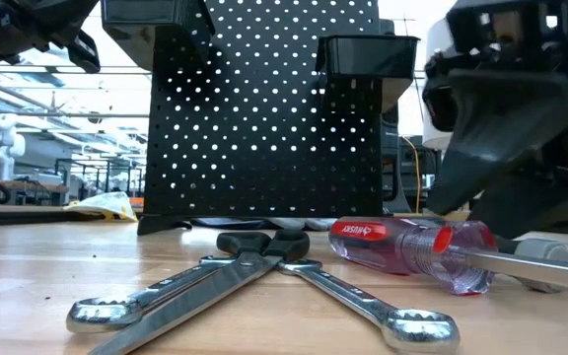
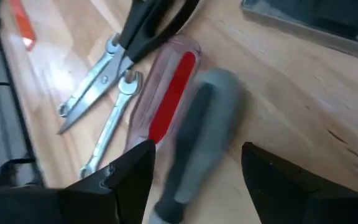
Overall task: Hang tools onto peg board
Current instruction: Hang the gray screwdriver on the peg board
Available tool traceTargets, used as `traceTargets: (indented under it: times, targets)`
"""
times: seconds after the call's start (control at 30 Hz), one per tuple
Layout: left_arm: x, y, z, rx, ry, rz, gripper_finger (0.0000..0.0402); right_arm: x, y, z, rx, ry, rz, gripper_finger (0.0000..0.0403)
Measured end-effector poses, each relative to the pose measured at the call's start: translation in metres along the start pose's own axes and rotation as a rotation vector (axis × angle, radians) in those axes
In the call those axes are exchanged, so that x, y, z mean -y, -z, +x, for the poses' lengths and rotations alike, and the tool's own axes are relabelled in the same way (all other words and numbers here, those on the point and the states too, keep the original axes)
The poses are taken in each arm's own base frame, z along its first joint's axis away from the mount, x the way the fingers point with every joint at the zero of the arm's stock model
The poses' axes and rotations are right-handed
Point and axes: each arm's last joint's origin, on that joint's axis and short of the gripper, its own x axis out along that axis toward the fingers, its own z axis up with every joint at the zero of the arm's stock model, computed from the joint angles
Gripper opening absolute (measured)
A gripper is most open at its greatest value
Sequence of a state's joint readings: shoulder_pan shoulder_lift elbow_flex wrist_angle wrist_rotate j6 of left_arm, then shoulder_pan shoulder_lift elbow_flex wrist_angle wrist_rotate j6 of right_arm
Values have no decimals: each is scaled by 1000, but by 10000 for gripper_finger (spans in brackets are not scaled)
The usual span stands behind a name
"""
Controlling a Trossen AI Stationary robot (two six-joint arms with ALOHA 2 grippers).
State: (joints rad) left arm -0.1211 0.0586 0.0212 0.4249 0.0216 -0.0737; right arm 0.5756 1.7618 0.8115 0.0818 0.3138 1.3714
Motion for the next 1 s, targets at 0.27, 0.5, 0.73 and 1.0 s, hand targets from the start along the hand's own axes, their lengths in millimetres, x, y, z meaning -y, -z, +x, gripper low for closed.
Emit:
traceTargets:
  times: [0.27, 0.5, 0.73, 1.0]
  targets:
    - [0, 0, 0, -1, 1, -4, 7, -6, -1, 13, -18, 138, 4, 231]
    - [0, 2, 0, -17, 0, -26, 7, 2, -2, 8, -37, 298, 14, 199]
    - [0, 2, 0, -16, 0, -27, 7, 7, -2, 7, -52, 344, 5, 138]
    - [0, 2, 0, -16, 0, -27, 7, 8, -2, 7, -86, 344, -63, 130]
